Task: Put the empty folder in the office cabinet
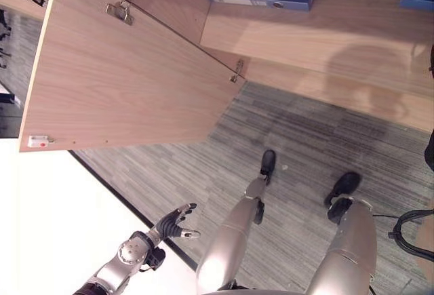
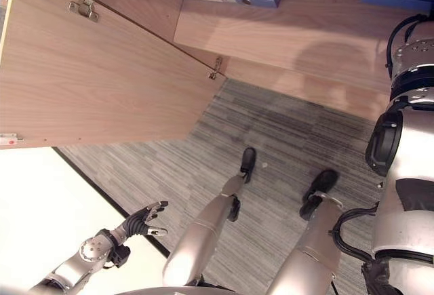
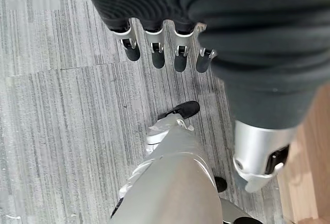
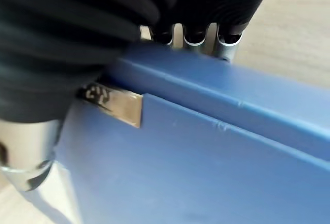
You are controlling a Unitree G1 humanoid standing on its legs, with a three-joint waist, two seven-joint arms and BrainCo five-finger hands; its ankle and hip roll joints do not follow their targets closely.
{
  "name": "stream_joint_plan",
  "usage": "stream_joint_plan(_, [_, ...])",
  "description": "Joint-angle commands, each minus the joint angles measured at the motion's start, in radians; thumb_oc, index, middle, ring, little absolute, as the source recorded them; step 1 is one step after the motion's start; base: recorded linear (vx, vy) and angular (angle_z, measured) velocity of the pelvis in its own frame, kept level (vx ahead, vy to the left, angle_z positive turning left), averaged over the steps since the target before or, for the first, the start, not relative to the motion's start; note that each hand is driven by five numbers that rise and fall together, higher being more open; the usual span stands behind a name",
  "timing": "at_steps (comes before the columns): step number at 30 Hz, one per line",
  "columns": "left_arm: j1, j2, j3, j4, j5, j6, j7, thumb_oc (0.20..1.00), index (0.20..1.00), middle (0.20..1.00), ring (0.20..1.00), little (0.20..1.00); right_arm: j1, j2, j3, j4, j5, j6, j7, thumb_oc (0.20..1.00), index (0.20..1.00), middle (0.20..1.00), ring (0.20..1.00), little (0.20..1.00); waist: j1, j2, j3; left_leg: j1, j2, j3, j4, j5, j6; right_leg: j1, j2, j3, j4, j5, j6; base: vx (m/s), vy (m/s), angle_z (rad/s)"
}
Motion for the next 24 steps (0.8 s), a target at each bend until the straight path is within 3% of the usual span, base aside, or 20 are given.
stream_joint_plan(1, [-0.024, 0.070, 0.005, 0.061, -0.006, 0.005, 0.019, 1.000, 1.000, 1.000, 1.000, 1.000, -0.031, -0.142, 0.095, -0.035, -0.127, 0.062, -0.002, 1.000, 1.000, 1.000, 1.000, 1.000, 0.058, -0.020, 0.045, 0.085, 0.021, 0.004, 0.044, -0.183, 0.013, 0.104, 0.037, 0.006, 0.003, -0.102, 0.132, 0.00, 0.000, 0.00])
stream_joint_plan(9, [-0.057, 0.067, -0.011, 0.125, 0.035, 0.018, 0.047, 1.000, 1.000, 1.000, 1.000, 1.000, 0.034, -0.115, 0.003, 0.025, -0.043, 0.075, -0.076, 1.000, 1.000, 1.000, 1.000, 1.000, 0.052, -0.061, 0.044, 0.115, 0.027, -0.010, 0.038, -0.189, 0.015, 0.150, 0.053, -0.008, -0.026, -0.095, 0.128, 0.02, -0.013, 0.03])
stream_joint_plan(24, [-0.075, 0.030, -0.003, 0.204, 0.040, 0.029, 0.049, 1.000, 1.000, 1.000, 1.000, 1.000, 0.103, -0.085, -0.029, 0.058, -0.054, 0.111, -0.103, 1.000, 1.000, 1.000, 1.000, 1.000, 0.059, -0.120, 0.025, 0.160, 0.033, -0.014, 0.026, -0.193, 0.017, 0.259, 0.082, -0.020, -0.148, -0.043, 0.119, 0.00, -0.004, 0.01])
